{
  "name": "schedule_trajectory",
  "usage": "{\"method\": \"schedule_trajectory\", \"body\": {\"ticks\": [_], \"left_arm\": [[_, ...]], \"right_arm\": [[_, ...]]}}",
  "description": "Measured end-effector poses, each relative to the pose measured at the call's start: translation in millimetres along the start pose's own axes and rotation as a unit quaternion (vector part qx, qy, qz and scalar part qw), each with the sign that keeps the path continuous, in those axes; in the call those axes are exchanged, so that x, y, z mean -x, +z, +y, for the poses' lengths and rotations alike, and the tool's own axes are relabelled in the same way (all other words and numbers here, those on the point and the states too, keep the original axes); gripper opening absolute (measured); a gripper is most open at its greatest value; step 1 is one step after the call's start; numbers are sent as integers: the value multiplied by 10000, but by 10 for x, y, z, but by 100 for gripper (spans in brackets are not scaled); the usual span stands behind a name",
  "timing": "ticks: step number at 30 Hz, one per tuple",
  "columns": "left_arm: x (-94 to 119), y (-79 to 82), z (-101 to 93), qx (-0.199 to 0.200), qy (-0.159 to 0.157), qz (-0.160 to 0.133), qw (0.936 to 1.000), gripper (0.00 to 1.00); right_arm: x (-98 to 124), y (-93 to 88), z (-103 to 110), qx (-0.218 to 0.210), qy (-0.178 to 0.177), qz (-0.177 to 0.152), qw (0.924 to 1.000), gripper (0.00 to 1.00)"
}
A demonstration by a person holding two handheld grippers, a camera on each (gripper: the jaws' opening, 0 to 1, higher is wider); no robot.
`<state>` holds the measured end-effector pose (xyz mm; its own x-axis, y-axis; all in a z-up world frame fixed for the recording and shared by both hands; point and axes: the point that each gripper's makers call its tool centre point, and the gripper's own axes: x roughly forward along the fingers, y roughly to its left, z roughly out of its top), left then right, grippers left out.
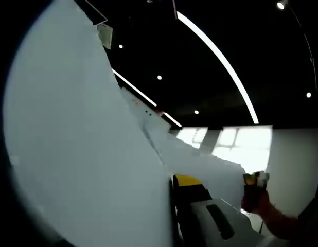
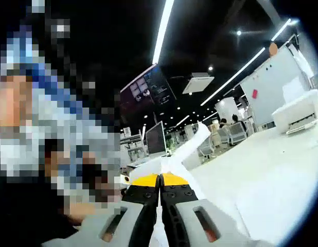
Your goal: Organize the stack of printing papers by aligning and flattening the scattered papers on the table
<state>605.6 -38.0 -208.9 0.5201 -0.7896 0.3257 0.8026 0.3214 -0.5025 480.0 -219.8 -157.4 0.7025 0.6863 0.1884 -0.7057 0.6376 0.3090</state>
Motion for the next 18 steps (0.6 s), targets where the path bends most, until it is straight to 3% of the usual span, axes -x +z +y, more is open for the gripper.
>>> {"method": "schedule_trajectory", "body": {"ticks": [18], "left_arm": [[12,4,-2,46,-50,-3,10000,8]], "right_arm": [[-4,-335,-232,-194,-531,367,9977,0]]}}
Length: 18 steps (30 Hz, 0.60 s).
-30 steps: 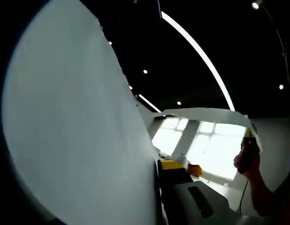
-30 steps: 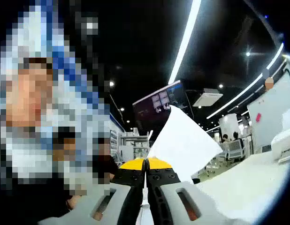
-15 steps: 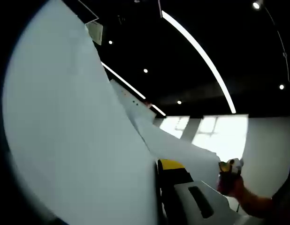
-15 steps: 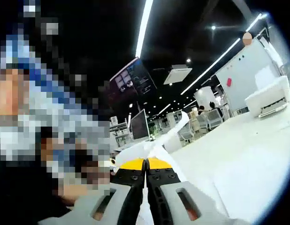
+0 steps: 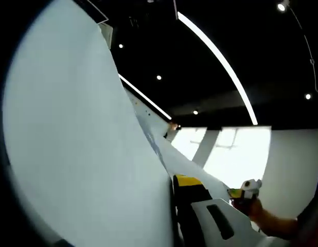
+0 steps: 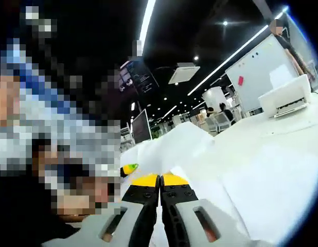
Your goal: Organize the stack of printing papers by aligning and flattening the scattered papers on the table
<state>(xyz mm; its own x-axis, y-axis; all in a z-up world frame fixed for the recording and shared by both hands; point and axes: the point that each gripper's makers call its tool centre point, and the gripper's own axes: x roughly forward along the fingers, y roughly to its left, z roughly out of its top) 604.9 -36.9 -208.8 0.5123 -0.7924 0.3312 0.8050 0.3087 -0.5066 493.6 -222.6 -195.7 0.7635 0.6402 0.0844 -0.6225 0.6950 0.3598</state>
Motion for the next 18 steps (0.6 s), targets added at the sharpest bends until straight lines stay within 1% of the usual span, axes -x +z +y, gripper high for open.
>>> {"method": "schedule_trajectory", "body": {"ticks": [5,9,15,18], "left_arm": [[-2,5,-3,48,-5,-8,10000,9],[0,16,-6,117,-23,-33,9999,10],[-3,24,-1,198,-36,-44,9998,13],[-5,32,-1,283,-57,-57,9996,15]], "right_arm": [[-8,-20,-51,-27,-119,9,9999,0],[-13,-35,-75,-7,-143,49,9999,0],[-28,-73,-102,-72,-136,77,9999,0],[-36,-80,-89,-70,-72,52,9999,0]]}}
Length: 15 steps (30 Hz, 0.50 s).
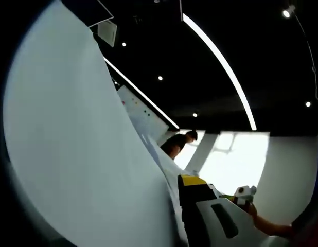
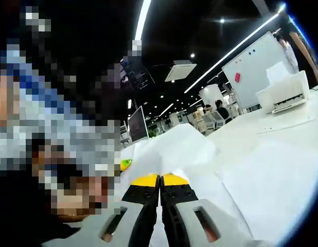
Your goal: Organize the stack of printing papers by aligning and flattening the scattered papers on the table
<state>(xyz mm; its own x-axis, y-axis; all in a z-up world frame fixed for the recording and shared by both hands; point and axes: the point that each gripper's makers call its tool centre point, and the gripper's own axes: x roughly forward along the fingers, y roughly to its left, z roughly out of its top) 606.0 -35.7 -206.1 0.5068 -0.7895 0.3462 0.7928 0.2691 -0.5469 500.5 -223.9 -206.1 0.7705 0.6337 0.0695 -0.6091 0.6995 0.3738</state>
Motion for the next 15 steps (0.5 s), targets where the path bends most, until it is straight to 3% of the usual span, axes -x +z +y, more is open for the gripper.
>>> {"method": "schedule_trajectory", "body": {"ticks": [5,15], "left_arm": [[5,27,2,112,-41,-73,9999,17],[1,27,-16,171,-86,-78,9998,18]], "right_arm": [[-51,-36,85,-86,268,-15,9996,0],[-142,-145,171,-49,441,133,9989,0]]}}
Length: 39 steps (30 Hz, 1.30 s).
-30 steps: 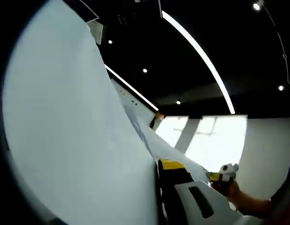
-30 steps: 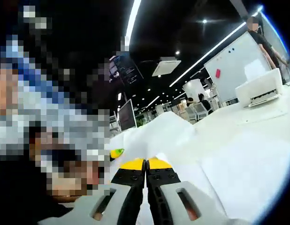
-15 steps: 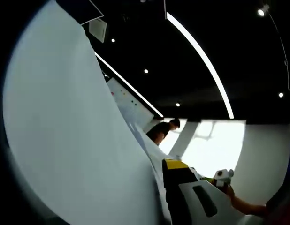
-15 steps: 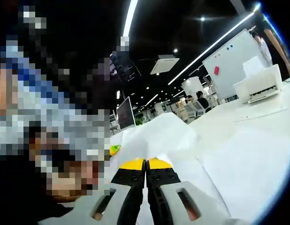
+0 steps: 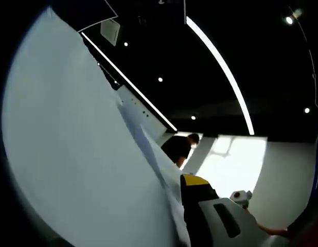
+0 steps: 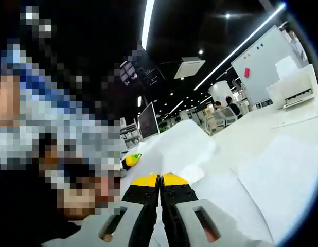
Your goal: Organize the stack of printing papers by aligning and flattening the scattered papers on the table
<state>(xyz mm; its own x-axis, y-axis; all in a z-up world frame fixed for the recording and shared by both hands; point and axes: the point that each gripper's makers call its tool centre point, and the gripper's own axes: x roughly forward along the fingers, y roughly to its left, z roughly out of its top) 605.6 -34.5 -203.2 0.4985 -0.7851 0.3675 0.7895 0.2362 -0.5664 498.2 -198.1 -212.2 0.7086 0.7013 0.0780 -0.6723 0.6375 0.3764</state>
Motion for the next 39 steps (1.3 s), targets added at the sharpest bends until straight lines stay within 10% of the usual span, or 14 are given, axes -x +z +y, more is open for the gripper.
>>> {"method": "schedule_trajectory", "body": {"ticks": [39], "left_arm": [[-7,-26,-14,-32,-4,87,10000,21]], "right_arm": [[-417,-308,200,-94,346,352,9987,0]]}}
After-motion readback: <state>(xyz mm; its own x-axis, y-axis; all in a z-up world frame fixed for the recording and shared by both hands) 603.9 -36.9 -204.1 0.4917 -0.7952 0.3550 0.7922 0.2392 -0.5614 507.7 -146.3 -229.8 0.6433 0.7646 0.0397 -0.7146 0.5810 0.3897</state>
